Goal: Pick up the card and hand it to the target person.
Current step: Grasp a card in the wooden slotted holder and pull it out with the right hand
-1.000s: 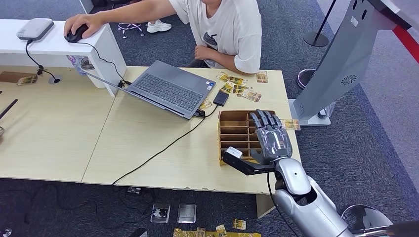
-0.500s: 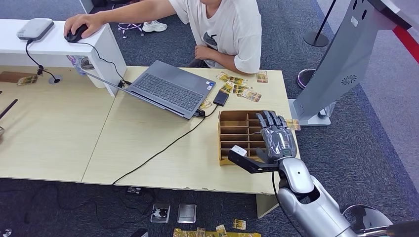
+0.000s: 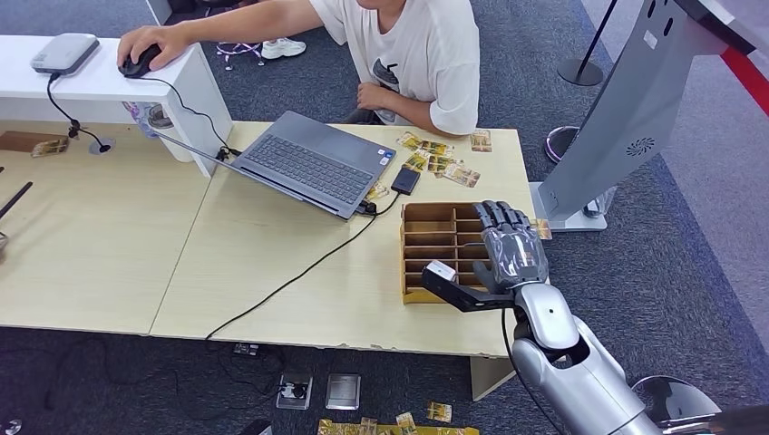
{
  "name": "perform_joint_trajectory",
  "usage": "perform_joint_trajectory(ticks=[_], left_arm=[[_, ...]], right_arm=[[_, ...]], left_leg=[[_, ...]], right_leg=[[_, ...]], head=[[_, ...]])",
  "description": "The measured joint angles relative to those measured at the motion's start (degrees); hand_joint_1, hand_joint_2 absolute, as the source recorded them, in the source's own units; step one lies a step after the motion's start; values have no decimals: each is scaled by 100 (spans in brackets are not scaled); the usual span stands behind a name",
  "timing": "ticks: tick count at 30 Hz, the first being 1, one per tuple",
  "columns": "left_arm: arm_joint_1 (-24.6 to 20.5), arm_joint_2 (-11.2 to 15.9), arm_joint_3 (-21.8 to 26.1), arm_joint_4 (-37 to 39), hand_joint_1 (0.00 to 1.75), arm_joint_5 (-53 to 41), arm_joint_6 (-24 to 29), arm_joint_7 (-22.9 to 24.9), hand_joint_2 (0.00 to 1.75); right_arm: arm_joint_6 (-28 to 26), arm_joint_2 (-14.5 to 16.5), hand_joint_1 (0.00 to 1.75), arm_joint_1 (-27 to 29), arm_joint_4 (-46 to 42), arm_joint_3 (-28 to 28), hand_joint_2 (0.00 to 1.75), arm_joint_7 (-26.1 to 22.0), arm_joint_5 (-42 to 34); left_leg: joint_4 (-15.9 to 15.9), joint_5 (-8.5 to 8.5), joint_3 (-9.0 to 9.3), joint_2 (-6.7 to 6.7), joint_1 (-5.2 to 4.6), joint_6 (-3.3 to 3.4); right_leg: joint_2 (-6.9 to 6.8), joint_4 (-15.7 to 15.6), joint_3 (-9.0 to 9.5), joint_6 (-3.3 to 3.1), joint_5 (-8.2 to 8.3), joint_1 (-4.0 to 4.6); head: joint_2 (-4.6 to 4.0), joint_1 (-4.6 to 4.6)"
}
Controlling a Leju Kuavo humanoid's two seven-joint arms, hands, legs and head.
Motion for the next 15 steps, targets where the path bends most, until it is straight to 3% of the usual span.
perform_joint_trajectory(ticks=[15], left_arm=[[0, 0, 0, 0, 0, 1, 0, 0, 175]], right_arm=[[21, 0, 70, -26, 0, 3, 175, -19, 41]], left_leg=[[0, 0, 0, 0, 0, 0]], right_leg=[[0, 0, 0, 0, 0, 0]], head=[[0, -1]])
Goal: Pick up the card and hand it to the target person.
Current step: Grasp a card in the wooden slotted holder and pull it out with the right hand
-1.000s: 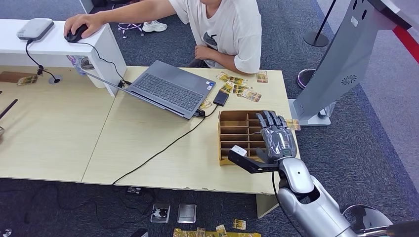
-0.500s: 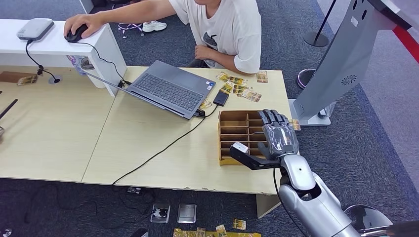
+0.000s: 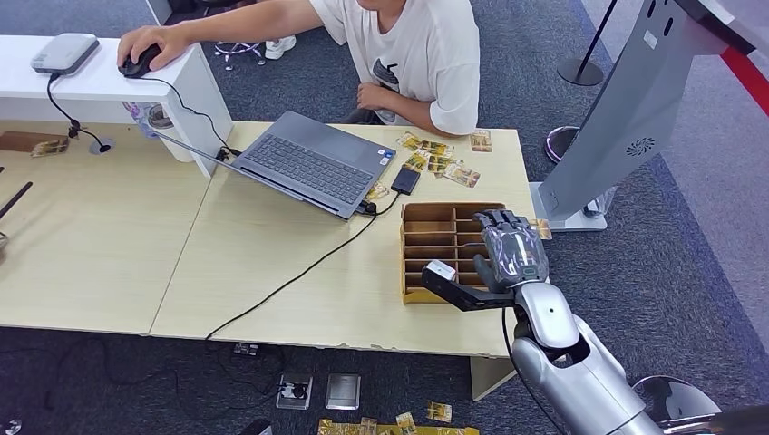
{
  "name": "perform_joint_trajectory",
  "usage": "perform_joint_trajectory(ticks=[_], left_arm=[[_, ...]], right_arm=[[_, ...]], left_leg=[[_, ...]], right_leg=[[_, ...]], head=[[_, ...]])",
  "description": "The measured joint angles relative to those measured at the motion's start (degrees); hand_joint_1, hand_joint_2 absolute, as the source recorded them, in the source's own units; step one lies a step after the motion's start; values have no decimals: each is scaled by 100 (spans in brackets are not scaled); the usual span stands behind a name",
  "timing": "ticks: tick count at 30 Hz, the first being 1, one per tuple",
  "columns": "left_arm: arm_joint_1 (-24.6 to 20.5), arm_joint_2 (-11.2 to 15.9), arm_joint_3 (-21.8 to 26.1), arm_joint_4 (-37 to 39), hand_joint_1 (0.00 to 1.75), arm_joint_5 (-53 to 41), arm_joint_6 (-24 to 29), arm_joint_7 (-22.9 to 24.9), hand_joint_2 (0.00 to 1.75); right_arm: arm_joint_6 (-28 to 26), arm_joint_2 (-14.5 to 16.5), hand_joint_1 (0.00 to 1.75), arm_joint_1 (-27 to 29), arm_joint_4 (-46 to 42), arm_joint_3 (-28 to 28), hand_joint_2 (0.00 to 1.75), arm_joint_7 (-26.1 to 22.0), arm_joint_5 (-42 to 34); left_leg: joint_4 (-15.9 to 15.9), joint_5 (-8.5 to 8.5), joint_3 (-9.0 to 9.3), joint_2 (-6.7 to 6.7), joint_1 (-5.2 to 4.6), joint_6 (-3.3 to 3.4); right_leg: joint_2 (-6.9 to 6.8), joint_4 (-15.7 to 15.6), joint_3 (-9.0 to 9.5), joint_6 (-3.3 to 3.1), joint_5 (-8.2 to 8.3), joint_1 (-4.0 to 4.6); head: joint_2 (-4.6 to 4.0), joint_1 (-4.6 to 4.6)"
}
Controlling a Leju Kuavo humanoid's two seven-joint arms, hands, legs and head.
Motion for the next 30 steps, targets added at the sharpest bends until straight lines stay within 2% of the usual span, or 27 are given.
perform_joint_trajectory(ticks=[6, 17, 24, 30], left_arm=[[0, 0, 0, 0, 0, 6, -3, -8, 175], [-1, 0, 0, 0, 0, 21, -13, -27, 175], [-1, 0, 0, 0, 0, 21, -21, -35, 175], [0, 0, 0, 0, 0, 19, -24, -36, 175]], right_arm=[[48, 3, 80, -59, 9, 25, 175, -43, 104], [18, 63, 74, -241, 233, 155, 175, -101, 249], [-4, 109, 76, -349, 487, 249, 175, -118, 259], [-3, 123, 84, -365, 608, 305, 175, -118, 269]], left_leg=[[0, 0, 0, 0, 0, 0], [0, 0, -1, 0, 0, 0], [0, 0, -1, 0, 0, 0], [0, 0, -1, 0, 0, 0]], right_leg=[[0, 0, 0, 0, 0, 0], [0, 0, 0, 0, 0, 0], [0, 0, 0, 0, 0, 0], [0, 0, 0, 0, 0, 0]], head=[[0, 2], [0, 1], [0, 1], [0, 1]])
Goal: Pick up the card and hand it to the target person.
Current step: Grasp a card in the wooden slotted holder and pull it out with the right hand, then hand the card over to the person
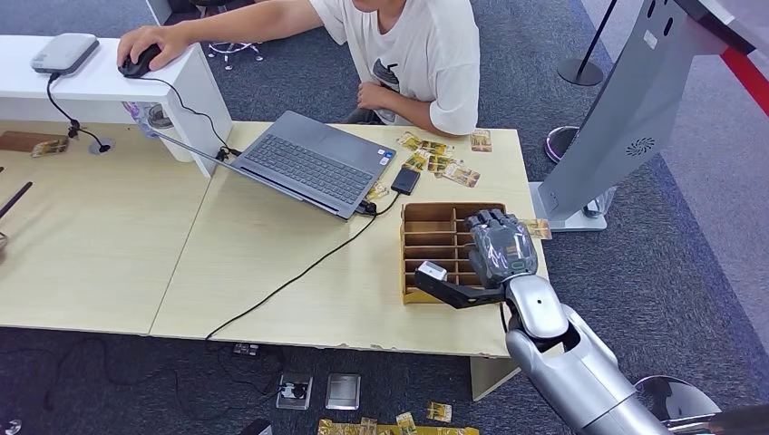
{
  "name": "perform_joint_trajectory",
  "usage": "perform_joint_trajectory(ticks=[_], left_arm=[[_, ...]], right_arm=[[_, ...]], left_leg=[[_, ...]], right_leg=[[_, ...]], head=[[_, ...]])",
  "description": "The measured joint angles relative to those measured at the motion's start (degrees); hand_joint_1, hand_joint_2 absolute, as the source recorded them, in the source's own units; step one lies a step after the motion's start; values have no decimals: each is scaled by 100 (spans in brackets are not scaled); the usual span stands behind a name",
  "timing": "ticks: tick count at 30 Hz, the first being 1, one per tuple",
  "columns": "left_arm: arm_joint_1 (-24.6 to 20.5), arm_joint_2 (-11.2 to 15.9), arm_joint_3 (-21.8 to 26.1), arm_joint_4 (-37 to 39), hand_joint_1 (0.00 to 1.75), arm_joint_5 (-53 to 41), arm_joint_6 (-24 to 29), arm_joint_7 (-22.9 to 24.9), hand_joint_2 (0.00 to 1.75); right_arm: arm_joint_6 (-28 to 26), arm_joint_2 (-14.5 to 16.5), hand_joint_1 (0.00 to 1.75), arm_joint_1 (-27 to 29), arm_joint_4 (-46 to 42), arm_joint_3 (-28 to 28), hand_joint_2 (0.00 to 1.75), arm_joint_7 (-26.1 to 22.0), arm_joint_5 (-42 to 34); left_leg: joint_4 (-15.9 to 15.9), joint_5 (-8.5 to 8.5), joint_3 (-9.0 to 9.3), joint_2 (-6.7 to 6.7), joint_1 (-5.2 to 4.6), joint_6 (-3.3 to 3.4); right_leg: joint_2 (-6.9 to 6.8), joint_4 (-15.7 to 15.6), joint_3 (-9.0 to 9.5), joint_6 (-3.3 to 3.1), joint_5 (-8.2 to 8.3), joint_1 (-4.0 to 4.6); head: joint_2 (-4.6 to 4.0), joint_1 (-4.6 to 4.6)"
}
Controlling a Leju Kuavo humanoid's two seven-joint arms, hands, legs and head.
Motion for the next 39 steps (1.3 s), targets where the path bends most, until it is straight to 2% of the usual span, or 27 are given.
perform_joint_trajectory(ticks=[5, 9, 14, 25, 34, 39], left_arm=[[0, 0, 0, 0, 0, -14, -5, -2, 175], [0, 0, 0, 0, 0, -20, -10, -13, 175], [0, 0, 0, 0, 0, -30, -23, -19, 175], [-1, 0, -1, 0, 0, -98, -43, -34, 175], [-1, 1, -9, 0, 0, -113, -44, -34, 175], [0, 5, -49, 1, 0, -147, -49, -32, 175]], right_arm=[[6, 15, 104, -35, 68, 24, 175, 2, 25], [11, 31, 132, -86, 134, 32, 175, 17, 76], [9, 55, 140, -146, 214, 61, 175, 20, 171], [12, 138, 153, -225, 297, 143, 175, 20, 332], [78, 131, 152, -228, 262, 136, 175, 65, 406], [161, 5, 149, -222, -89, 1, 175, 188, 419]], left_leg=[[0, 0, 0, 0, 0, 0], [0, 0, 0, 0, 0, 0], [0, 0, 0, 0, 0, 0], [0, 0, 0, 0, 0, 0], [0, 0, 1, 0, 0, 0], [1, 0, 2, 0, 0, 0]], right_leg=[[0, 0, 0, 0, 0, 0], [0, 0, 0, 0, 0, 0], [0, 0, 0, 0, 0, 0], [0, 0, 0, 0, 0, 0], [0, 0, -1, 0, 0, 0], [0, 0, -1, 0, 0, 0]], head=[[0, 1], [0, 1], [0, 0], [0, 0], [0, -1], [0, 1]])
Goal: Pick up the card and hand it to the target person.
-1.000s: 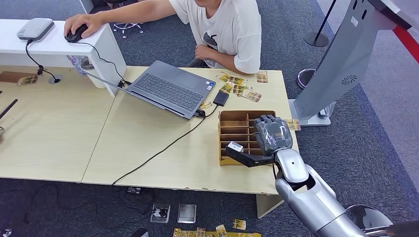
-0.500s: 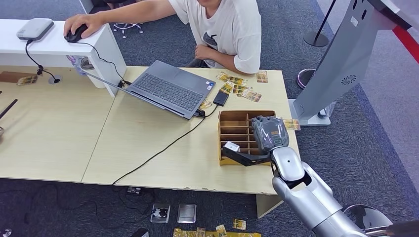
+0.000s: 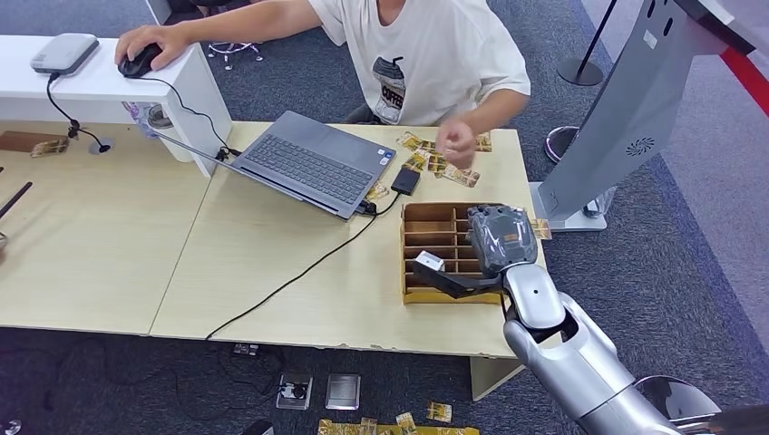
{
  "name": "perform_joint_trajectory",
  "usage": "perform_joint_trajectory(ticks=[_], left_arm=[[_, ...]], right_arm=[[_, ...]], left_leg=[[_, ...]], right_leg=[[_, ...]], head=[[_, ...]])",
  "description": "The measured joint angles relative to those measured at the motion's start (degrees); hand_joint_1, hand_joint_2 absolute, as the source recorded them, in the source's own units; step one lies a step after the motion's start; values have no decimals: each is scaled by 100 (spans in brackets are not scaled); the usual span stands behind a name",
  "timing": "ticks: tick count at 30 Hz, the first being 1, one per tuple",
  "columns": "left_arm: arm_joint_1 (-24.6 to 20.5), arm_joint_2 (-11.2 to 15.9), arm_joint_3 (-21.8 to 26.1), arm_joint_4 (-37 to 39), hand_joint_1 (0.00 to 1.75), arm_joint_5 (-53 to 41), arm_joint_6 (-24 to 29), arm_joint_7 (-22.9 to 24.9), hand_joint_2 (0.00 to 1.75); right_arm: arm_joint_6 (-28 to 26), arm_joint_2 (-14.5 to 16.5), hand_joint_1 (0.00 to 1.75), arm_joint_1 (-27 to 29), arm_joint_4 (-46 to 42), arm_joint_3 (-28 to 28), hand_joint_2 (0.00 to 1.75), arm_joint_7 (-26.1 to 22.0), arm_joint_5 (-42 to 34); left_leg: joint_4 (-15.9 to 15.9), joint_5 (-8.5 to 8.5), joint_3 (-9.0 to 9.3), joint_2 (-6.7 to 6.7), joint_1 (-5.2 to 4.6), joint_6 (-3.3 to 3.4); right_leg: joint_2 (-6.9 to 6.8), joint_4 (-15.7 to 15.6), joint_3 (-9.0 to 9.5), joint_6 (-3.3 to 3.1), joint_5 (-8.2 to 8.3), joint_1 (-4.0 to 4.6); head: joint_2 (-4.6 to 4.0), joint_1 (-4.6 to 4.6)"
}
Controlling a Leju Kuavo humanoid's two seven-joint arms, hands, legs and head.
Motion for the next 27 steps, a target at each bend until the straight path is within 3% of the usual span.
perform_joint_trajectory(ticks=[11, 18, 20, 21, 24, 25, 27], left_arm=[[0, 1, -63, 2, 0, -152, -2, -1, 175], [-4, 1, -126, 2, 0, -192, 0, -2, 175], [-4, 1, -142, 2, 0, -210, 2, -3, 175], [-4, 1, -146, 2, 0, -219, 2, -4, 175], [-6, 1, -161, 2, 0, -236, 5, -7, 175], [-8, 1, -167, 2, 0, -241, 5, -8, 175], [-13, 1, -177, 2, 0, -251, 5, -9, 175]], right_arm=[[286, -388, 148, -12, -1141, -512, 175, 219, 81], [346, -588, 158, 5, -1641, -749, 175, 279, 106], [372, -629, 151, 12, -1737, -793, 175, 307, 110], [385, -646, 130, 16, -1783, -820, 175, 316, 112], [407, -686, 29, 30, -1896, -881, 175, 321, 115], [408, -697, 10, 36, -1921, -889, 175, 321, 119], [408, -708, 0, 46, -1946, -895, 175, 320, 128]], left_leg=[[2, 0, 2, 0, 0, 0], [2, 0, 0, 0, 0, 0], [2, 0, -2, -2, 0, 0], [2, 0, -4, -3, 0, 0], [2, 0, -8, -3, 0, 0], [2, 0, -8, -2, 0, 0], [2, 0, -8, -1, 0, 0]], right_leg=[[0, 0, 0, 0, 0, 0], [0, 0, 0, 1, 0, 0], [-1, 0, -1, 1, 0, 0], [-2, 0, -2, 1, 0, 0], [-2, 0, -7, 1, 0, 0], [-1, 0, -8, 1, 0, 0], [-1, 0, -9, 1, 0, 0]], head=[[0, -5], [0, 1], [0, 2], [0, 3], [0, 2], [0, -1], [0, -4]])
